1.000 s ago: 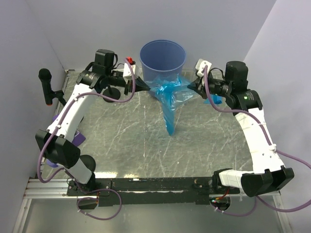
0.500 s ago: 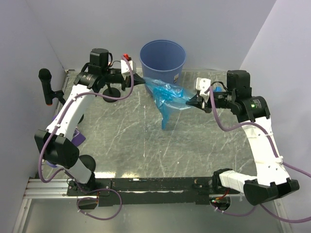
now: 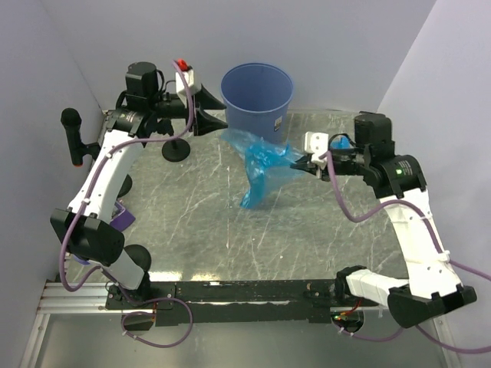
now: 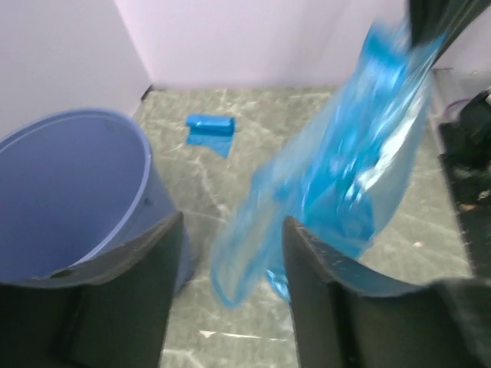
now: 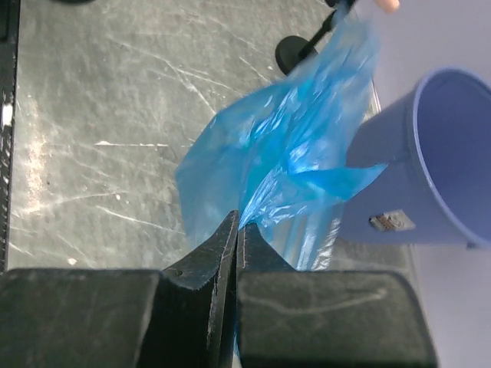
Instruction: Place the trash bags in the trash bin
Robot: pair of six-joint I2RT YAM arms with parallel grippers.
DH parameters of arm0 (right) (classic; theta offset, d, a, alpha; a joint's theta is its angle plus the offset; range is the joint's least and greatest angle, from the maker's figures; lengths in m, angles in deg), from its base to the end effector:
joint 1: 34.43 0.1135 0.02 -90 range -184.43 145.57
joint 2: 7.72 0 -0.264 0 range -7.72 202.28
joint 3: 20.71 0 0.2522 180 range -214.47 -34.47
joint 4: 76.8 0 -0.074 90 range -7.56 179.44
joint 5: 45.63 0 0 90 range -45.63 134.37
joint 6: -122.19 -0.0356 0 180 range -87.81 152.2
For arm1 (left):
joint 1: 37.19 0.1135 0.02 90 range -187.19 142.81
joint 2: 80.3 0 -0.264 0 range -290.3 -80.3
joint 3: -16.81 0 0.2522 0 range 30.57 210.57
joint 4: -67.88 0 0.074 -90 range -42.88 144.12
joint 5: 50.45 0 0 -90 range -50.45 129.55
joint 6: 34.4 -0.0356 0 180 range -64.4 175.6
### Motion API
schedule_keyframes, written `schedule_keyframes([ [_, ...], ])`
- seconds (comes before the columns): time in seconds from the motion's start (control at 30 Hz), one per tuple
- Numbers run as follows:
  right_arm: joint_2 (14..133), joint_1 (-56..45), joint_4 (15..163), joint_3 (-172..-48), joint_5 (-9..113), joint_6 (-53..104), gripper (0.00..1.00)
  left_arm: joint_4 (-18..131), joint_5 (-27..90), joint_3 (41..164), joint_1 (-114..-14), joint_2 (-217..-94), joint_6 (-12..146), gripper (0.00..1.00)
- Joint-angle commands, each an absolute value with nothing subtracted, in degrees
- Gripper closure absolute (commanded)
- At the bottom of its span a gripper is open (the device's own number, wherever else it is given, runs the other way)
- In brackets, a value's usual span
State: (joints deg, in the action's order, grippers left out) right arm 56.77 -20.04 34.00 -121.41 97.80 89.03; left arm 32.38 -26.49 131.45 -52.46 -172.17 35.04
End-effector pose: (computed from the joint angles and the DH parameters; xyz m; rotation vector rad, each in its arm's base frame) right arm 0.1766 0.0748 0.4489 -1.5009 1.2197 0.5084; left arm 0.3266 -0.1229 0.4555 1.2471 1.2313 -0.9523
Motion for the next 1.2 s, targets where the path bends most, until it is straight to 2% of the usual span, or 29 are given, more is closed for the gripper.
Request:
schedule_keyframes([
  [0.0,59.3,-15.3,30.0,-124.4,94.7,101.5,1.0,38.5,-32.0,137.3,-52.4,-172.5,50.4,0.37],
  [0.13,62.6,-11.3,25.0,-128.5,91.9,111.5,1.0,41.4,-31.1,139.4,-52.7,-174.4,54.1,0.33],
  [0.37,62.9,-6.2,26.1,-129.0,88.2,122.0,1.0,13.2,-30.7,144.1,-56.1,-177.9,29.7,0.3],
  [0.7,64.9,-1.8,33.1,-128.2,85.0,119.0,1.0,18.4,-30.5,133.3,-58.3,-174.0,32.3,0.28],
  [0.87,66.4,-1.4,33.5,-129.9,85.0,117.2,1.0,8.0,-28.6,135.9,-59.3,-176.1,19.9,0.3],
  [1.17,67.1,-0.9,34.0,-129.7,83.7,116.7,1.0,2.0,-28.7,138.0,-59.9,-177.3,13.2,0.3],
])
